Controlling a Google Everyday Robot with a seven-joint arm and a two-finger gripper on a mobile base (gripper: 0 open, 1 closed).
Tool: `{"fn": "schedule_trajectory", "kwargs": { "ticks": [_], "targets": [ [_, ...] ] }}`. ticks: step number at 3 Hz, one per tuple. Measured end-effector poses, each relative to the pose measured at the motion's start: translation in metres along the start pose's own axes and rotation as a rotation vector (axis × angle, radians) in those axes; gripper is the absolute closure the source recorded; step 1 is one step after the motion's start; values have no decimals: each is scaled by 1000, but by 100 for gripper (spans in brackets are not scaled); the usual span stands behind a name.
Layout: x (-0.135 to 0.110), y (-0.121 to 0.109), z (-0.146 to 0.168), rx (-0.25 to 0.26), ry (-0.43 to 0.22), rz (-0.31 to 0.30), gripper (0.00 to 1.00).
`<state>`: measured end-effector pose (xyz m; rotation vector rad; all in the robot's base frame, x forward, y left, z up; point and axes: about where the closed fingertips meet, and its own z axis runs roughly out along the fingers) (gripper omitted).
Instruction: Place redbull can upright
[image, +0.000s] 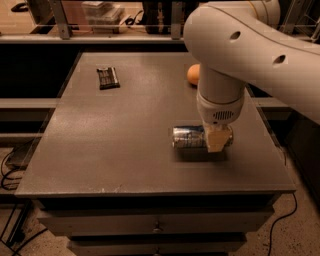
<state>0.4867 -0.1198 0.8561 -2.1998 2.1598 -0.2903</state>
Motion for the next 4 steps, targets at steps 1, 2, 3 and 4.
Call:
{"fn": "schedule_trajectory", "kwargs": {
  "ticks": [1,2,3,4],
  "targets": [
    [5,-7,-26,16,-113,37,100],
    [13,-18,-61,35,-306,63,100],
    [24,-28,-94,60,-503,75,100],
    [28,-34,-118,64,-715,83,100]
  ]
}}
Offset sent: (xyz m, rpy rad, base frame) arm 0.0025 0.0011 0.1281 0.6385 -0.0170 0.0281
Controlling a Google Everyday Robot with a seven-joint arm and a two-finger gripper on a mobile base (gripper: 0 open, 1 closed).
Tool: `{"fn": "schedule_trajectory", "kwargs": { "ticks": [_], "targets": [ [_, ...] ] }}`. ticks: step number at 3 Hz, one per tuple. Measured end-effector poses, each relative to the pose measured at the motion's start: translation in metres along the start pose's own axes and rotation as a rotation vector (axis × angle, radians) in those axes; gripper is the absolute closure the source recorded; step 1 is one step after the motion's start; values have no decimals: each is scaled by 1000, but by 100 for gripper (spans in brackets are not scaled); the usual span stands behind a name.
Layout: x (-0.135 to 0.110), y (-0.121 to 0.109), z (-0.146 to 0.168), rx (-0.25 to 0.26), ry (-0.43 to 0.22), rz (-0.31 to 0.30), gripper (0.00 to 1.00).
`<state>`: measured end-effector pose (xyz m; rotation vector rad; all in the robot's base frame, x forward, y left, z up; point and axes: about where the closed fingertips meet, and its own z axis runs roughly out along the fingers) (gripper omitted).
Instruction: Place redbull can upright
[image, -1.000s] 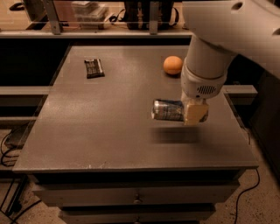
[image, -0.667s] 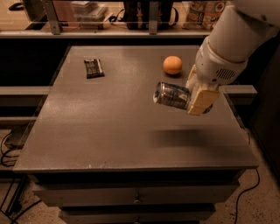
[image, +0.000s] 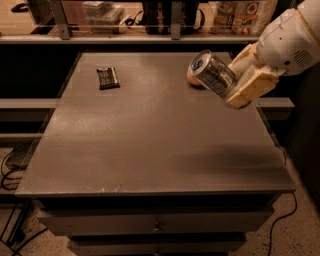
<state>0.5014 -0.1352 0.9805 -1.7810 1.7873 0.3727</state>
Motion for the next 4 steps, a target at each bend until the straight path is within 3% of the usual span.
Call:
{"fn": "schedule_trajectory", "kwargs": {
  "ticks": [1,2,3,4],
  "targets": [
    [-28,3,-14,20,-189,28,100],
    [-53,11,-22,89,-329,124,100],
    [-55,0,-22,139,-357,149,100],
    [-55,0,-22,139,-356,147,100]
  ]
}}
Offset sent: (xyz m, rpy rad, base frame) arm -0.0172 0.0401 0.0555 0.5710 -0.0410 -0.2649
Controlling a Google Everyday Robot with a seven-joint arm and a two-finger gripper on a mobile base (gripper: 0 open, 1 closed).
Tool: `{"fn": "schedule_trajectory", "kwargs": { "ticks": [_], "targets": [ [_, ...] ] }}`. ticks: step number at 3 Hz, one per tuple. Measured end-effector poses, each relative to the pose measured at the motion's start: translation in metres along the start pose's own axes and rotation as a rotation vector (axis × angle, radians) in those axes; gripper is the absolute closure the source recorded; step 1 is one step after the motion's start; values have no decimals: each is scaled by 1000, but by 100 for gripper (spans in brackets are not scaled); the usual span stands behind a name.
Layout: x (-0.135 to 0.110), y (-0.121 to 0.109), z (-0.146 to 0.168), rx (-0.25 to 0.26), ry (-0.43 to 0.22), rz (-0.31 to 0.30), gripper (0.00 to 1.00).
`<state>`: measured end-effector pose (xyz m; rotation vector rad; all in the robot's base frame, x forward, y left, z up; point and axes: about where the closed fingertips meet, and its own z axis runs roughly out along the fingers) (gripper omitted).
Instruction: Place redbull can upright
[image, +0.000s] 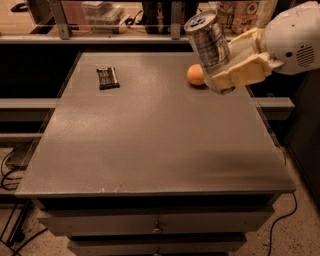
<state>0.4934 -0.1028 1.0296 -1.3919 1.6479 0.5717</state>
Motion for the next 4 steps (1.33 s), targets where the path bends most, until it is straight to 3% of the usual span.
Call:
{"fn": "schedule_trajectory", "kwargs": {
  "ticks": [3,4],
  "targets": [
    [0,6,62,22,-236,72,100],
    [7,12,84,30,-262,50,100]
  ]
}}
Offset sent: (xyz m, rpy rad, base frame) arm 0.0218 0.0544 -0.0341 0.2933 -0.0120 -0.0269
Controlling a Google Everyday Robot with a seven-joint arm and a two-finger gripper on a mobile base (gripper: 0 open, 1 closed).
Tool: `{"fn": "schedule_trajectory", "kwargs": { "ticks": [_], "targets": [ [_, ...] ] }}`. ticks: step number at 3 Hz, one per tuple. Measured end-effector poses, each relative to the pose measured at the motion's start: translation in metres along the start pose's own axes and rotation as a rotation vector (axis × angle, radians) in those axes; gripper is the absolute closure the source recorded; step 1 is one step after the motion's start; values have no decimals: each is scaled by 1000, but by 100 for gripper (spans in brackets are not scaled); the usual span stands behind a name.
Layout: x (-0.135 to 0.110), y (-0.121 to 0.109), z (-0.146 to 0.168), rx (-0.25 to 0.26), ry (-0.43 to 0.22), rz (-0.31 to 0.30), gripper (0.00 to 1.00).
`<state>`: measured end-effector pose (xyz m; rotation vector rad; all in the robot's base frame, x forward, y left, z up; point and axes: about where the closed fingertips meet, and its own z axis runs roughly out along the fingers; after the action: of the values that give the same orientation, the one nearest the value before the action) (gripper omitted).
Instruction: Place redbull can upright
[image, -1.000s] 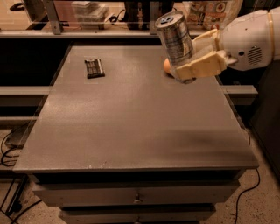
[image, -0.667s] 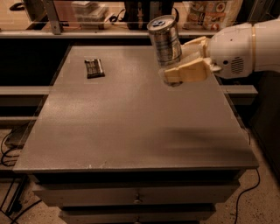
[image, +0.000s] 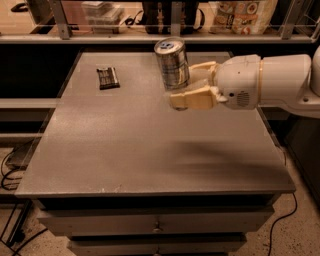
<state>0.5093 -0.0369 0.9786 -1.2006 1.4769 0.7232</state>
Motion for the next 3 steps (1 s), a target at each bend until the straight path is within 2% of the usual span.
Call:
{"fn": "schedule_trajectory", "kwargs": {
  "ticks": [2,3],
  "targets": [
    [36,12,36,-32,-12,7,100],
    [56,18,50,-53,-4,45,100]
  ]
}}
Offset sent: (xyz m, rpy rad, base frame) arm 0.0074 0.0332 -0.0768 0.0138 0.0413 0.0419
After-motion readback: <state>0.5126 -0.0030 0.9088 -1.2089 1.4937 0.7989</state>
